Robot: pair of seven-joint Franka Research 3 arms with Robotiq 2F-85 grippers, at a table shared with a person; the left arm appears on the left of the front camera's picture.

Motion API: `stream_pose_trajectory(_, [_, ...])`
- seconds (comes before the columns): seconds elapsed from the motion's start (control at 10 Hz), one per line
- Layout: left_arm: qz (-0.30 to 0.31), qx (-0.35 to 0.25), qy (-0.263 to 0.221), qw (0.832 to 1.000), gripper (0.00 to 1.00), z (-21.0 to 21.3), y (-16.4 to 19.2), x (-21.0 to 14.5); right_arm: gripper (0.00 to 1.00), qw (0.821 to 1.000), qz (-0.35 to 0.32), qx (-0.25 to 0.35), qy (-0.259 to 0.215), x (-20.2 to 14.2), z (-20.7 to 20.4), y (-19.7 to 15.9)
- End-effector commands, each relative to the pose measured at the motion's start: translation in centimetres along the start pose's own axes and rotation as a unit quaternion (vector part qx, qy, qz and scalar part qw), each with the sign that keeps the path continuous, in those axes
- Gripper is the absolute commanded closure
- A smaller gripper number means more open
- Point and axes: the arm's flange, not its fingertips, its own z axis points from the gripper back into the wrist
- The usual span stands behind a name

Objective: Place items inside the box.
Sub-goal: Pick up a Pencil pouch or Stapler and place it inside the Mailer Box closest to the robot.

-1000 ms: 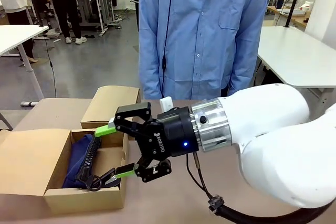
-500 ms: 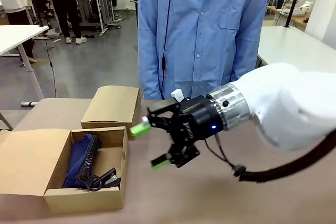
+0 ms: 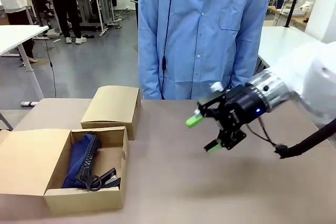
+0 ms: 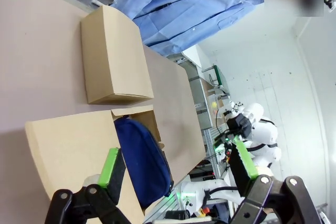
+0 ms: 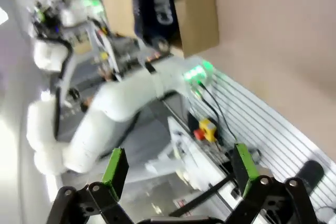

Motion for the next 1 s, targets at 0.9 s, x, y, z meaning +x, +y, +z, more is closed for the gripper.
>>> stream_pose_trajectory(0.9, [-0.009, -0.012, -0.009, 1.000, 0.00, -0.2, -0.1, -0.3, 0.00, 0.959, -0.114, 0.186, -0.183, 2.9, 20.0, -10.5])
